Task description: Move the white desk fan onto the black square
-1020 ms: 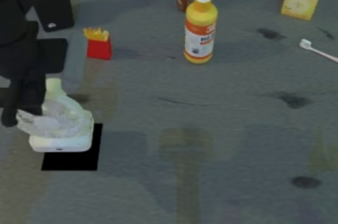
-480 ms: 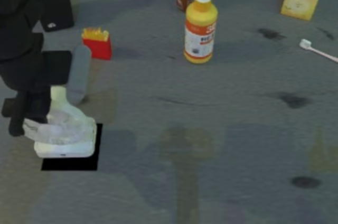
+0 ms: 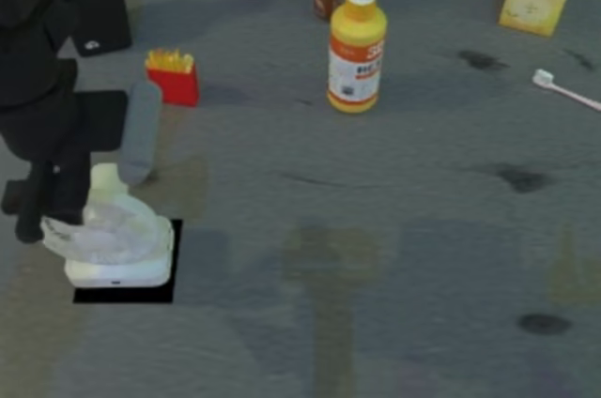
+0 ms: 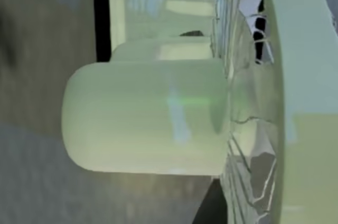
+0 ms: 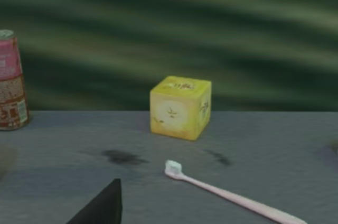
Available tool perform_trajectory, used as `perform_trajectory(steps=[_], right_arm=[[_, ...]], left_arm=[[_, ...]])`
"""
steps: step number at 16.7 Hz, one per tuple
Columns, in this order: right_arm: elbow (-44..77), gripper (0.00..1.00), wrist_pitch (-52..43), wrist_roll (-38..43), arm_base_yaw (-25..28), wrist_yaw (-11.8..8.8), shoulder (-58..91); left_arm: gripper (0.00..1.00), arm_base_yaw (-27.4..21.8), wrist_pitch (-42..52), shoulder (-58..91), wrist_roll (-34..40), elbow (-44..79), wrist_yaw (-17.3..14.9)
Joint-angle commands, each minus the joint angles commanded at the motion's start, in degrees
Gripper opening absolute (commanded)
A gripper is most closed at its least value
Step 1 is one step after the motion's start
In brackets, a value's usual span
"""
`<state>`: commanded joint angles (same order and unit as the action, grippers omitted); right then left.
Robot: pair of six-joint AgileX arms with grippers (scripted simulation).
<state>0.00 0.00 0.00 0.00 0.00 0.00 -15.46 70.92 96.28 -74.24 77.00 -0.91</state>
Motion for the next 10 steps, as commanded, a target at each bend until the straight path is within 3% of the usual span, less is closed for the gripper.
perform_trajectory(steps=[4,10], right_arm=[[0.0,1.0,0.0,0.0,0.0,0.0,0.0],[0.0,1.0,0.0,0.0,0.0,0.0,0.0]], left_arm=[[0.98,0.0,0.0,0.0,0.0,0.0,0.0],[1.0,0.0,0.0,0.0,0.0,0.0,0.0]])
